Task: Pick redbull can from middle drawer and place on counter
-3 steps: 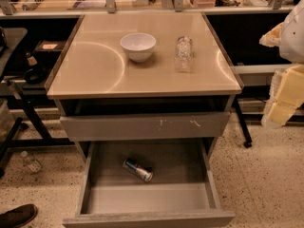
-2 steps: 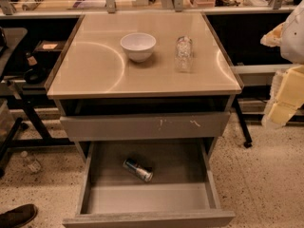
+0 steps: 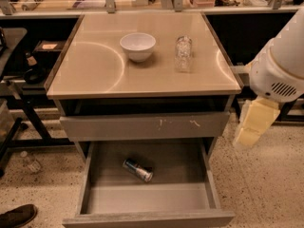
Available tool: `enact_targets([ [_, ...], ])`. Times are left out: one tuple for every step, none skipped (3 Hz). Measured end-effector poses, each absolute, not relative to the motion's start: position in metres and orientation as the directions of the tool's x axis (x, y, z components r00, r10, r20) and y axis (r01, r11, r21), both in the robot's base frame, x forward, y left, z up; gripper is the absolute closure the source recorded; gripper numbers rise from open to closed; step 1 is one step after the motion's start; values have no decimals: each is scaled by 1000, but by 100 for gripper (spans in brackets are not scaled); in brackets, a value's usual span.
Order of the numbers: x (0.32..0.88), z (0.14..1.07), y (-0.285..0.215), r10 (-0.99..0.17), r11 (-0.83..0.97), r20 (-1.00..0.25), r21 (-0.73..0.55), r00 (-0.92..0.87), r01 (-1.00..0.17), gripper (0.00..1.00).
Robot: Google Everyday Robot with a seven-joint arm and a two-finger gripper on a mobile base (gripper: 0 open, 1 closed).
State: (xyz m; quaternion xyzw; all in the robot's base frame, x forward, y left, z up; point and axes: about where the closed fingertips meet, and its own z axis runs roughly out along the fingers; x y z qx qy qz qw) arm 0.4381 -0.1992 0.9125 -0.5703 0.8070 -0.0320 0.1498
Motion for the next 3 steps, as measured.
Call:
enact_targets([
  [434,869,-192,-914,391,-181,-161,-363,-906,0],
  [434,869,-192,-914,391,-181,-161,-363,-906,0],
  [425,847,-185,-901,417,-190,-135,-389,-899,0],
])
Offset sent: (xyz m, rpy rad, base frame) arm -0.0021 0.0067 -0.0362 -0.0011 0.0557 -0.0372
